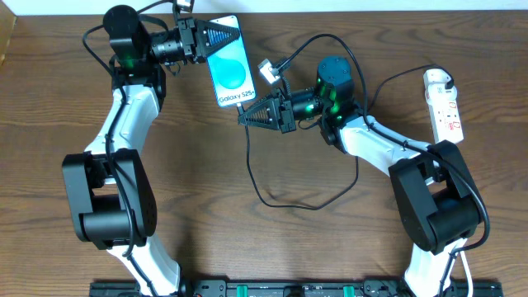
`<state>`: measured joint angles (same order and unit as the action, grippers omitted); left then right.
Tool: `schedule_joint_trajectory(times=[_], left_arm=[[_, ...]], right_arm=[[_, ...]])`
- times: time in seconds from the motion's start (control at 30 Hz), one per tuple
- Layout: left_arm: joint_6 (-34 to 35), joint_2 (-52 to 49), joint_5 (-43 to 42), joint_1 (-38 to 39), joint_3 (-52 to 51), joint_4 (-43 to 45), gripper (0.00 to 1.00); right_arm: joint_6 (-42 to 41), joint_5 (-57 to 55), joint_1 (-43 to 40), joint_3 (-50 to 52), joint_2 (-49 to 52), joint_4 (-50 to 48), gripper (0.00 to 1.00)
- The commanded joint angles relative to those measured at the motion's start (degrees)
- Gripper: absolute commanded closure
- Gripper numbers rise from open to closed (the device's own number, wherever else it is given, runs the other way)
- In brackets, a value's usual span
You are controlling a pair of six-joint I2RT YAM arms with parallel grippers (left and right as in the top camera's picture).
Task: Plug charger to phone and switch on socket
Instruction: 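Push the connector into the phone's port held by the left gripper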
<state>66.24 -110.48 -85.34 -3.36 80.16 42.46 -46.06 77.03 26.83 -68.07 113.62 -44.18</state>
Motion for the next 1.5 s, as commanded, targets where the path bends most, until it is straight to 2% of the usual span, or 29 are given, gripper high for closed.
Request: schedule_joint_trajectory(times=[0.0, 0.13, 0.3, 0.5, 0.83, 1.47], left_arm=[[0.9, 1.5, -2.1, -0.2, 0.8, 0.5, 0.93], [0.9, 1.5, -2.1, -0.2, 0.8, 0.5, 0.93], [-3.4, 1.5, -2.0, 0.2, 0.8, 0.5, 0.93], [-4.7, 1.5, -2.1, 0.6, 0.8, 0.5, 0.93], [-4.9, 1.5, -2.7, 1.0, 0.8, 0.5, 0.92], [-4.9, 1.5, -4.2, 2.2, 0.8, 0.5, 0.93]], right_arm=[[-0.2, -1.0, -0.3, -0.3, -0.3, -0.2, 0.98], [-0.6, -1.5, -0.2, -0.3, -0.3, -0.2, 0.98], [-2.1, -2.4, -0.1, -0.3, -0.3, -0.2, 0.98], [-2.2, -3.6, -0.1, -0.3, -0.3, -0.2, 0.99], [-3.7, -5.7, -0.1, -0.3, -0.3, -3.3, 0.98], [-3.7, -8.8, -0.6, -0.3, -0.3, -3.4, 0.99]])
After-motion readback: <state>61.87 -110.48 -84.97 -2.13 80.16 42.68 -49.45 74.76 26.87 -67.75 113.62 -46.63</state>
